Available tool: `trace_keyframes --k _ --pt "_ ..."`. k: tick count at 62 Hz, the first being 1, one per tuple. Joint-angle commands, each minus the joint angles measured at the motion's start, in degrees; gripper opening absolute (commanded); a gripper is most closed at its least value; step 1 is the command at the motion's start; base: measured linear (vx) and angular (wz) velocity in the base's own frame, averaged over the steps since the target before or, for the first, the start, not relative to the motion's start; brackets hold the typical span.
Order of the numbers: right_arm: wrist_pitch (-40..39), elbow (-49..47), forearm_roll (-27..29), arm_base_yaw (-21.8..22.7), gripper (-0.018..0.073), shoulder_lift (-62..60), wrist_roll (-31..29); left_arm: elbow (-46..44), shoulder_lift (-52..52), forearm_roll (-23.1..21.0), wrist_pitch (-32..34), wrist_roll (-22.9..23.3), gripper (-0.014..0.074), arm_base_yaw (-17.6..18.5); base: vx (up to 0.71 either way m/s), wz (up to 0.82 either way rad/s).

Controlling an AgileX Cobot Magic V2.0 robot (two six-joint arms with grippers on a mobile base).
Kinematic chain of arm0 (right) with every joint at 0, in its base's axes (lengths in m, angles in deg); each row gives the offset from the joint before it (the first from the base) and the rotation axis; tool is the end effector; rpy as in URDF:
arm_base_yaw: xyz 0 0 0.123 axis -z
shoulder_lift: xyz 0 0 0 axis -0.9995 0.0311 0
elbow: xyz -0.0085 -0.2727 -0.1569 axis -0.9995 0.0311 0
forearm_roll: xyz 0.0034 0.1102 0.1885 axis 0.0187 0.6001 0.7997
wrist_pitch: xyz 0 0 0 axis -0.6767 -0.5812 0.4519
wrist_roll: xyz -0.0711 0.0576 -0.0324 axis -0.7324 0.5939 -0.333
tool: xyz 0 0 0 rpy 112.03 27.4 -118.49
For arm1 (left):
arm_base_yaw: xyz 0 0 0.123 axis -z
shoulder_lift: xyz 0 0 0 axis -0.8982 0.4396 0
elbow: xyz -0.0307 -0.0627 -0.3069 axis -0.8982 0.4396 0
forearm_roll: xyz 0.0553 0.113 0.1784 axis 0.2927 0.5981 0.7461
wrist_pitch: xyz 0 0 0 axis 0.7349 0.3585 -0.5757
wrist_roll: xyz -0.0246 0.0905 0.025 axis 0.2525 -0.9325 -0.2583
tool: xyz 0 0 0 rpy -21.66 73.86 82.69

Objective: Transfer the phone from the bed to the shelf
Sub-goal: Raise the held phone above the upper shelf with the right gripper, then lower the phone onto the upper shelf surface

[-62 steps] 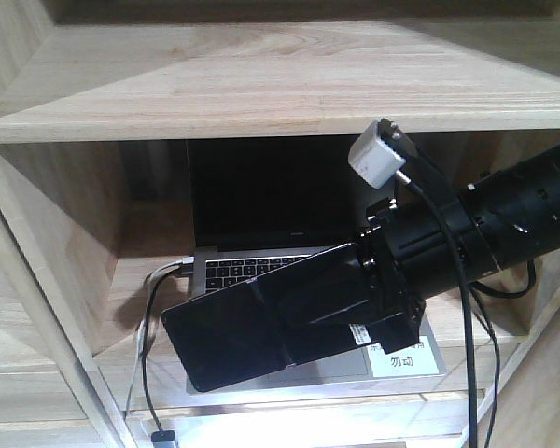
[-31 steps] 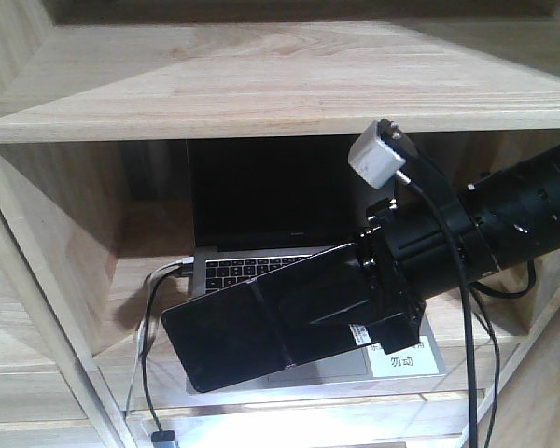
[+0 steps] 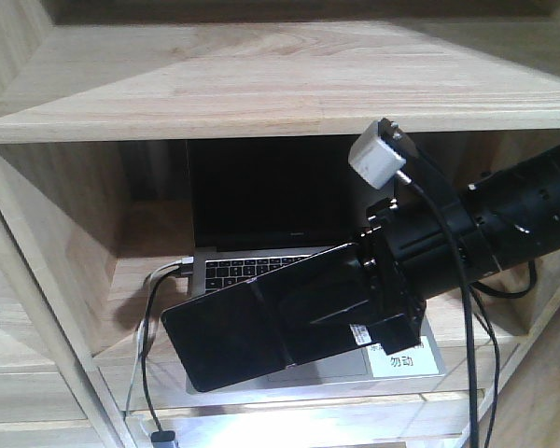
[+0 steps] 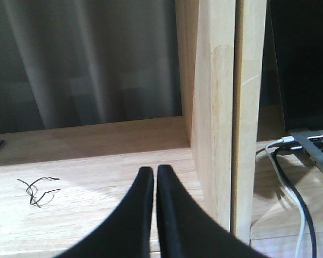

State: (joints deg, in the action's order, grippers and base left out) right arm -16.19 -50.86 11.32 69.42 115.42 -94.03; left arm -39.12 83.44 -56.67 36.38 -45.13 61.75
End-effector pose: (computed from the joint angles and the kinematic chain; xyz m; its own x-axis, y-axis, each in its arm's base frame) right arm 0.1803 0.1447 0.3671 -0.4736 -0.4732 -0.7428 -0.8805 0.2321 0.4134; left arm -0.0020 0.0010 0.1849 -0.1276 0.0921 -0.9875 -0.0362 0.9946 0.0975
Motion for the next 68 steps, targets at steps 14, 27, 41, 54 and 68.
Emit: trace_keyframes --k 14,27,41,54,68 --pt "3.5 -9.3 6.6 0.0 -0.0001 -7.6 5.2 -1.5 -0.7 -0.3 4.0 0.2 0.0001 0.0 0.0 0.0" --pt "1.4 -20.5 6.3 0.0 -0.0001 -7.5 10.2 -1.5 -0.7 -0.3 4.0 0.2 0.0001 0.0 0.0 0.0" --pt "-5.6 -31.5 6.4 0.0 -0.0001 -4.0 11.3 -1.5 -0.7 -0.3 4.0 0.2 0.0001 0.0 0.0 0.0" --pt "-8.1 -41.6 8.1 0.0 -0.0001 4.5 11.4 -1.5 -0.7 -0.3 4.0 0.2 0.0001 0.0 0.0 0.0" --pt "-10.1 -53.8 8.1 0.0 -0.0001 15.7 11.4 -1.5 -0.7 -0.3 4.0 0.2 0.0001 0.0 0.0 0.0"
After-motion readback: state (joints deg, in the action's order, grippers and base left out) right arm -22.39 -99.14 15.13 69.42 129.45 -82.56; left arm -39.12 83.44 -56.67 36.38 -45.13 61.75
